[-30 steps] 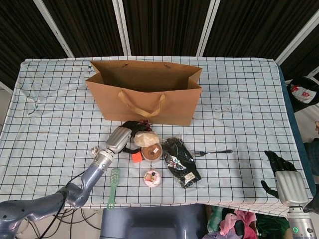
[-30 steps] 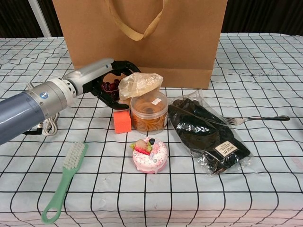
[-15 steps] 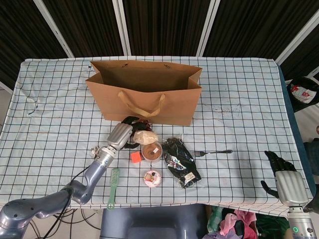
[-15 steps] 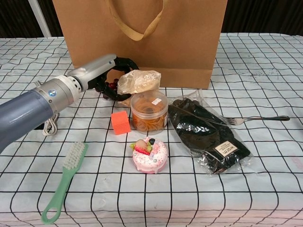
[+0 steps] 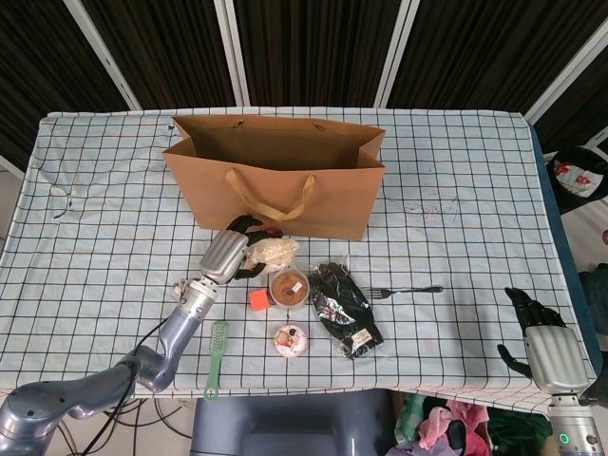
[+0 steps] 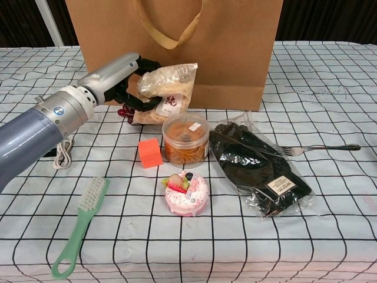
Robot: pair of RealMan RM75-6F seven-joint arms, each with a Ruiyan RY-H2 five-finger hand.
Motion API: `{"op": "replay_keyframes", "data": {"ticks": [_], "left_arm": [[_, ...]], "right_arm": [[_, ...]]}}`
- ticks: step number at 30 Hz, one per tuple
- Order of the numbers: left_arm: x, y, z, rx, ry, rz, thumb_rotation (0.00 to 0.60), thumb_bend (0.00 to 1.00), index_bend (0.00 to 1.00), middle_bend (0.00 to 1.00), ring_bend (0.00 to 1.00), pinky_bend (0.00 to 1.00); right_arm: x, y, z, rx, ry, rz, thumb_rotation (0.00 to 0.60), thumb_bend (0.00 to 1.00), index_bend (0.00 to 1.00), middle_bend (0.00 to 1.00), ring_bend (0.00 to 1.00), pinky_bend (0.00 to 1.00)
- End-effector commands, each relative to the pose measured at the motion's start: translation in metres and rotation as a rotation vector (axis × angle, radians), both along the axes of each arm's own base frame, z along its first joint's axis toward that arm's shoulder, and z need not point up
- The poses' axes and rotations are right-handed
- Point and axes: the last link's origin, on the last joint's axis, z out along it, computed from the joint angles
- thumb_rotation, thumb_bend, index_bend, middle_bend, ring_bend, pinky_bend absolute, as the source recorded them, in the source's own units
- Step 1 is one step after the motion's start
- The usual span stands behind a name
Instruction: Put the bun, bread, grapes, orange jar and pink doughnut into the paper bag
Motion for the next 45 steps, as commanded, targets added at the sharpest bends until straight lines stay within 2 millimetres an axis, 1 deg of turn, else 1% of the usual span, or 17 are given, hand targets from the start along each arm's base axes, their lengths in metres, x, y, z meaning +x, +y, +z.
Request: {"op": "replay_keyframes", "data": {"ticks": [1, 5, 10, 14, 17, 19, 22, 23, 24, 26, 31, 32, 33, 37, 41, 45], "left_arm": [[-0.002, -0.003, 0.010, 0.009, -0.030, -0.002, 0.600, 0.45, 0.45, 0.57, 0.19, 0.15], [-0.008, -0.017, 0.030, 0.020, -0.057, -0.033, 0.600, 0.45, 0.45, 0.57, 0.19, 0.15], [-0.021, -0.046, 0.065, 0.015, -0.030, -0.073, 0.600, 0.45, 0.44, 0.56, 0.19, 0.15], [-0.023, -0.069, 0.094, 0.006, 0.000, -0.106, 0.600, 0.45, 0.44, 0.56, 0.19, 0.15], [-0.016, -0.086, 0.116, 0.010, -0.002, -0.152, 0.600, 0.45, 0.44, 0.56, 0.19, 0.15], [-0.007, -0.095, 0.129, 0.033, -0.022, -0.201, 0.600, 0.45, 0.44, 0.56, 0.19, 0.15], [0.008, -0.102, 0.148, 0.107, -0.060, -0.274, 0.600, 0.45, 0.44, 0.56, 0.19, 0.15], [0.017, -0.101, 0.158, 0.164, -0.078, -0.307, 0.600, 0.45, 0.44, 0.56, 0.19, 0.15], [0.021, -0.100, 0.161, 0.186, -0.083, -0.316, 0.600, 0.45, 0.44, 0.56, 0.19, 0.15], [0.034, -0.094, 0.171, 0.234, -0.099, -0.335, 0.600, 0.45, 0.44, 0.56, 0.19, 0.15], [0.079, -0.067, 0.197, 0.304, -0.183, -0.351, 0.600, 0.45, 0.44, 0.56, 0.19, 0.15], [0.092, -0.057, 0.205, 0.338, -0.217, -0.355, 0.600, 0.45, 0.44, 0.56, 0.19, 0.16], [0.100, -0.049, 0.208, 0.363, -0.228, -0.355, 0.600, 0.45, 0.44, 0.56, 0.19, 0.16], [0.126, -0.015, 0.217, 0.449, -0.216, -0.331, 0.600, 0.45, 0.44, 0.56, 0.19, 0.18], [0.140, 0.019, 0.220, 0.518, -0.218, -0.283, 0.600, 0.45, 0.44, 0.56, 0.19, 0.19], [0.142, 0.049, 0.221, 0.531, -0.171, -0.204, 0.600, 0.44, 0.44, 0.56, 0.19, 0.20]], "right_arm": [[0.000, 0.000, 0.000, 0.001, 0.000, 0.001, 0.600, 0.21, 0.08, 0.11, 0.19, 0.25], [0.001, 0.000, 0.000, -0.002, 0.000, 0.004, 0.600, 0.21, 0.08, 0.11, 0.19, 0.25], [0.003, 0.001, 0.000, -0.004, 0.002, 0.009, 0.600, 0.21, 0.08, 0.11, 0.19, 0.25], [0.003, 0.001, 0.000, -0.003, 0.004, 0.010, 0.600, 0.21, 0.08, 0.11, 0.19, 0.25], [0.004, 0.001, 0.000, -0.004, 0.004, 0.011, 0.600, 0.21, 0.08, 0.11, 0.19, 0.25], [0.004, 0.001, 0.000, -0.005, 0.005, 0.010, 0.600, 0.21, 0.08, 0.11, 0.19, 0.25], [0.003, 0.001, 0.000, -0.008, 0.006, 0.007, 0.600, 0.21, 0.08, 0.11, 0.19, 0.25], [0.003, 0.001, 0.001, -0.010, 0.005, 0.007, 0.600, 0.21, 0.08, 0.11, 0.19, 0.25], [0.003, 0.001, 0.001, -0.010, 0.004, 0.006, 0.600, 0.21, 0.08, 0.11, 0.19, 0.25], [0.003, 0.001, 0.001, -0.011, 0.003, 0.006, 0.600, 0.21, 0.08, 0.11, 0.19, 0.25], [0.002, 0.001, 0.000, -0.007, 0.003, 0.004, 0.600, 0.21, 0.08, 0.11, 0.19, 0.25], [0.002, 0.001, -0.001, -0.003, 0.005, 0.002, 0.600, 0.21, 0.08, 0.11, 0.19, 0.25], [0.002, 0.001, -0.002, -0.001, 0.006, 0.001, 0.600, 0.21, 0.08, 0.11, 0.19, 0.25], [0.000, -0.001, -0.004, 0.003, 0.012, -0.007, 0.600, 0.21, 0.08, 0.11, 0.19, 0.25], [-0.003, -0.002, -0.002, -0.006, 0.015, -0.018, 0.600, 0.21, 0.08, 0.11, 0.19, 0.25], [-0.004, -0.002, -0.001, -0.010, 0.018, -0.024, 0.600, 0.21, 0.07, 0.11, 0.19, 0.25]]}}
